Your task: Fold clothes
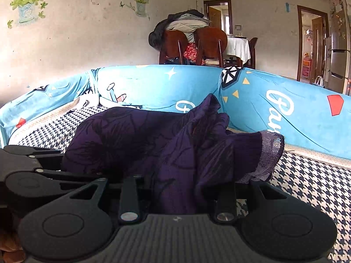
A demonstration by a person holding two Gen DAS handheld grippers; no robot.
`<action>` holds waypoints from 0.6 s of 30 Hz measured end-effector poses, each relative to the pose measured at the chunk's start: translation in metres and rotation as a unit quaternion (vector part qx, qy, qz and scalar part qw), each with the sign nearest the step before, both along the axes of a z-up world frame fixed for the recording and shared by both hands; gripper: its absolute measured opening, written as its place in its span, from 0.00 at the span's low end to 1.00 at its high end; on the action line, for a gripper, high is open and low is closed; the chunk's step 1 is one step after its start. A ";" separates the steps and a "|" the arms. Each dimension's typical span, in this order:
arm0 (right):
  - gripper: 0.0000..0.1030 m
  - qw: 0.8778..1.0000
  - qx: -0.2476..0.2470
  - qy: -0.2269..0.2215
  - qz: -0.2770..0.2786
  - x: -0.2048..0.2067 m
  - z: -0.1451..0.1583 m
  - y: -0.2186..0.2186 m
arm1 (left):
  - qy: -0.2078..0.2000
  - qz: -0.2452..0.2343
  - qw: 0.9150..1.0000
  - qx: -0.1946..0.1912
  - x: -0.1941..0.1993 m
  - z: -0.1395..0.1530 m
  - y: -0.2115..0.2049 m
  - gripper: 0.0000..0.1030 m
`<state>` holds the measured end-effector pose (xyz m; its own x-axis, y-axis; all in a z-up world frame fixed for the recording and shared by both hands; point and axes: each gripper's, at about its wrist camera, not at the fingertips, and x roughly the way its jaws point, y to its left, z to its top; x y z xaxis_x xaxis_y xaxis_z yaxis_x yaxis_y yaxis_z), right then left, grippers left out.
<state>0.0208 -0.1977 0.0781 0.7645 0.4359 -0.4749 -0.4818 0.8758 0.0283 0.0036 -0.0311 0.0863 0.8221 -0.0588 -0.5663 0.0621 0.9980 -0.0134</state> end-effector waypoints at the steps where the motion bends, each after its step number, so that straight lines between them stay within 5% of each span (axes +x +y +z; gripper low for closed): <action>1: 0.37 1.000 0.001 0.000 -0.002 0.000 0.001 0.000 | -0.001 -0.001 1.000 -0.001 0.001 0.001 0.000 0.34; 18: 0.37 0.999 0.023 -0.006 -0.024 0.012 0.011 0.006 | -0.020 -0.019 0.999 0.019 0.016 0.014 0.005 0.34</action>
